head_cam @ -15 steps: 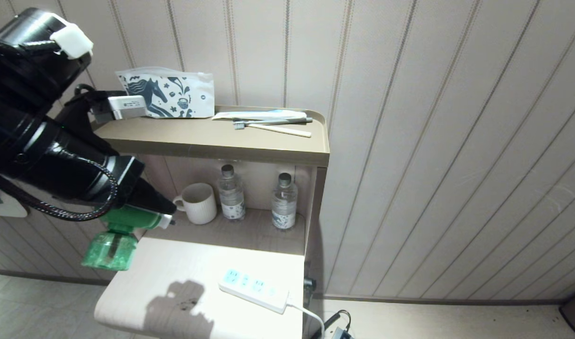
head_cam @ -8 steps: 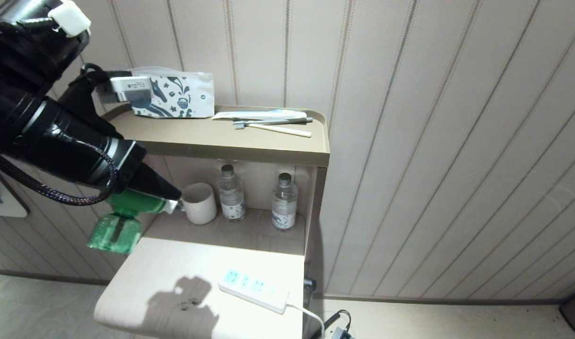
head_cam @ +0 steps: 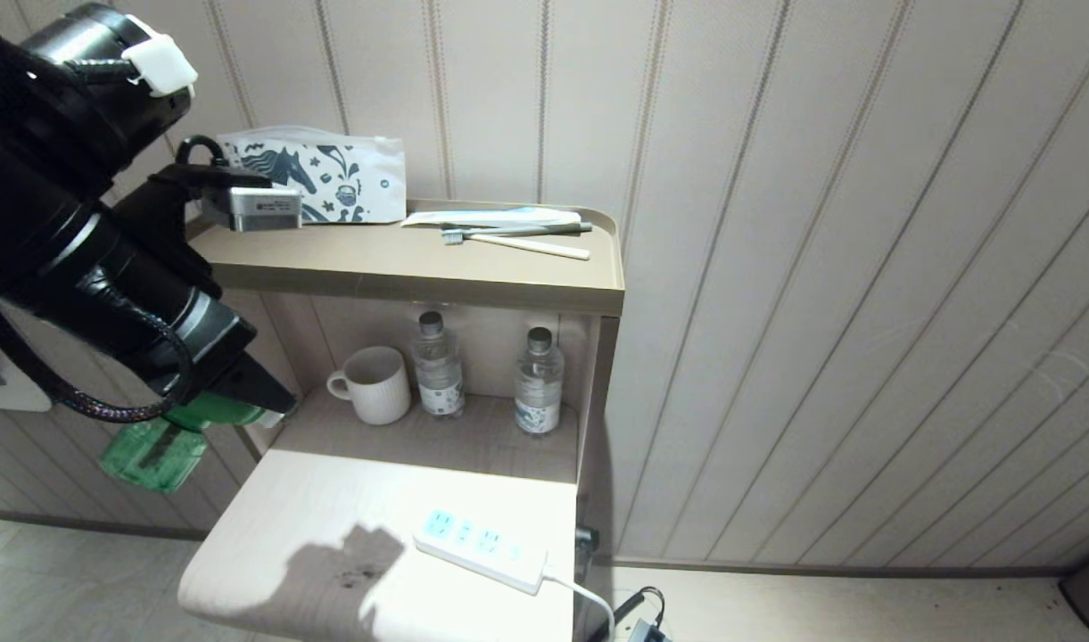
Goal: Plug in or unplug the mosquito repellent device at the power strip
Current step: Insert the plug into the socket
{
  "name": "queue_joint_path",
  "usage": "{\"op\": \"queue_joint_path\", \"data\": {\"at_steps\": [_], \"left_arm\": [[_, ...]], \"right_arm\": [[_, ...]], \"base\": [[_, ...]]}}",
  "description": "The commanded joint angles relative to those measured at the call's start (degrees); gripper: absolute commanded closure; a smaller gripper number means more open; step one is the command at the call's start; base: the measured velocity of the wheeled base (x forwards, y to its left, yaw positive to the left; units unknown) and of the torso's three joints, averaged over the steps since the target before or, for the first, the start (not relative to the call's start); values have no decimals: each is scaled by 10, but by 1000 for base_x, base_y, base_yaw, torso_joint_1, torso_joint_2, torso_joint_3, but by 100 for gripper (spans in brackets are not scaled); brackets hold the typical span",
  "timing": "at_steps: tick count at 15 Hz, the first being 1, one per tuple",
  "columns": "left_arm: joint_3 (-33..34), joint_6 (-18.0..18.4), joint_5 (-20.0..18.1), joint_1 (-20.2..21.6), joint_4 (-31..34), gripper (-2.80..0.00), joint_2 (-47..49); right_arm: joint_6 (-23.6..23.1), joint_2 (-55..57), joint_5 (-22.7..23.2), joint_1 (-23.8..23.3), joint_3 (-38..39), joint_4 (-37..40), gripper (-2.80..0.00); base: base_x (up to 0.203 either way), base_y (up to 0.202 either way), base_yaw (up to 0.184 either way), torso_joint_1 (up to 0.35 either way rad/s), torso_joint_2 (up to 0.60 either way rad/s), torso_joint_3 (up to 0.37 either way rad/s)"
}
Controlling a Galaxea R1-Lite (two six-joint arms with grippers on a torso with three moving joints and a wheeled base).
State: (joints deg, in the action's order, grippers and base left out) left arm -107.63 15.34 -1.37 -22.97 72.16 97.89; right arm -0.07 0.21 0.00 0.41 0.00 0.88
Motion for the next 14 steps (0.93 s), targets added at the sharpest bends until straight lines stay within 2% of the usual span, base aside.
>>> {"op": "queue_joint_path", "data": {"at_steps": [1,2,3,5,6,9,11,12,14], "left_arm": [[10,50,-3,6,-14,0,26],[15,80,-10,7,-31,0,31],[18,126,-20,7,-44,0,36],[32,227,-92,6,-49,0,41],[51,258,-109,2,-51,0,42],[77,313,-131,-10,-50,0,42],[134,377,-150,-19,-50,0,30],[157,414,-150,-27,-50,0,26],[157,456,-131,-43,-52,0,42]], "right_arm": [[0,0,0,0,0,0,0],[0,0,0,0,0,0,0],[0,1,0,0,0,0,0],[0,0,0,0,0,0,0],[0,1,0,0,0,0,0],[0,1,0,0,0,0,0],[0,1,0,0,0,0,0],[0,0,0,0,0,0,0],[0,1,0,0,0,0,0]], "base": [[0,0,0,0,0,0],[0,0,0,0,0,0],[0,0,0,0,0,0],[0,0,0,0,0,0],[0,0,0,0,0,0],[0,0,0,0,0,0],[0,0,0,0,0,0],[0,0,0,0,0,0],[0,0,0,0,0,0]]}}
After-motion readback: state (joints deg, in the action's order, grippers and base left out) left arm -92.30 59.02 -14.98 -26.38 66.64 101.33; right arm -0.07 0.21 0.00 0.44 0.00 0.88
